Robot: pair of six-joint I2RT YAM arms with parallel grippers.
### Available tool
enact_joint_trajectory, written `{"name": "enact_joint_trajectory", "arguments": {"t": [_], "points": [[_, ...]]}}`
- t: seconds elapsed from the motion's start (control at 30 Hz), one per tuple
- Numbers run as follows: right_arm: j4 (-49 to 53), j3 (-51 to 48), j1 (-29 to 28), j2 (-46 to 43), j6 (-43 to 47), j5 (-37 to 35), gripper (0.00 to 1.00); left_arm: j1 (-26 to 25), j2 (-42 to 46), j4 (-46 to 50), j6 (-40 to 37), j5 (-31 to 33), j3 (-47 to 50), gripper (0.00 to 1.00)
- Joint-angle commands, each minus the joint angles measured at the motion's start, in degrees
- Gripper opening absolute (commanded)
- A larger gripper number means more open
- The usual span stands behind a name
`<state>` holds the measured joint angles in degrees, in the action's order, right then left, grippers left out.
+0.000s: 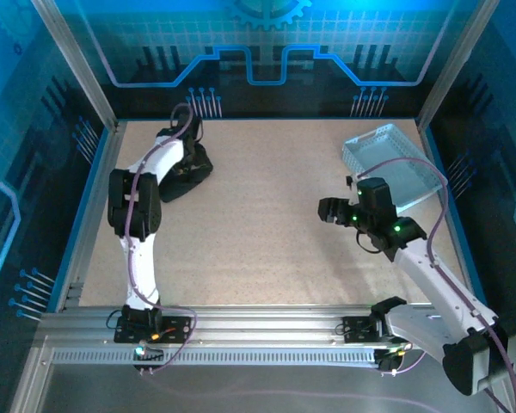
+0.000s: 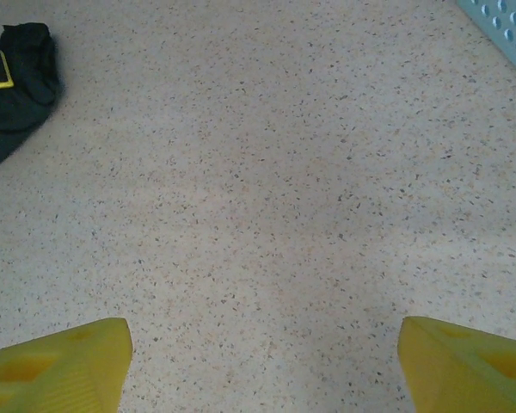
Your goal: Fold the inside-out t-shirt
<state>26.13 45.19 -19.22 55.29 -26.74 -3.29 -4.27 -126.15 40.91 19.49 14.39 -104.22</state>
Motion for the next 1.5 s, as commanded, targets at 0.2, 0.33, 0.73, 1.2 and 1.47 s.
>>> {"name": "enact_joint_trajectory", "arguments": {"t": [0.2,0.33,0.73,1.2,1.47], "points": [[3.9,-1.7,2.6,-4.9,1.1,-1.6,0.85,7.2,-5.0,10.0,-6.2,3.1,-11.6,0.74],[3.2,-1.4,3.5,-4.4,2.7,-2.3,0.86,6.6,3.6,7.5,-3.8,0.9,-7.6,0.84],[-22.0,-8.5,7.4,7.8,19.5,-15.8,1.0,1.4,51.5,-52.6,-6.6,7.0,62.0,0.99],[-64.3,-21.2,15.9,23.5,27.6,0.3,1.0,2.0,37.2,-97.8,-21.5,-7.8,84.4,0.99],[-70.0,-20.7,17.2,31.0,27.1,3.8,1.0,3.7,37.4,-94.5,-18.7,-5.5,82.9,0.99]]}}
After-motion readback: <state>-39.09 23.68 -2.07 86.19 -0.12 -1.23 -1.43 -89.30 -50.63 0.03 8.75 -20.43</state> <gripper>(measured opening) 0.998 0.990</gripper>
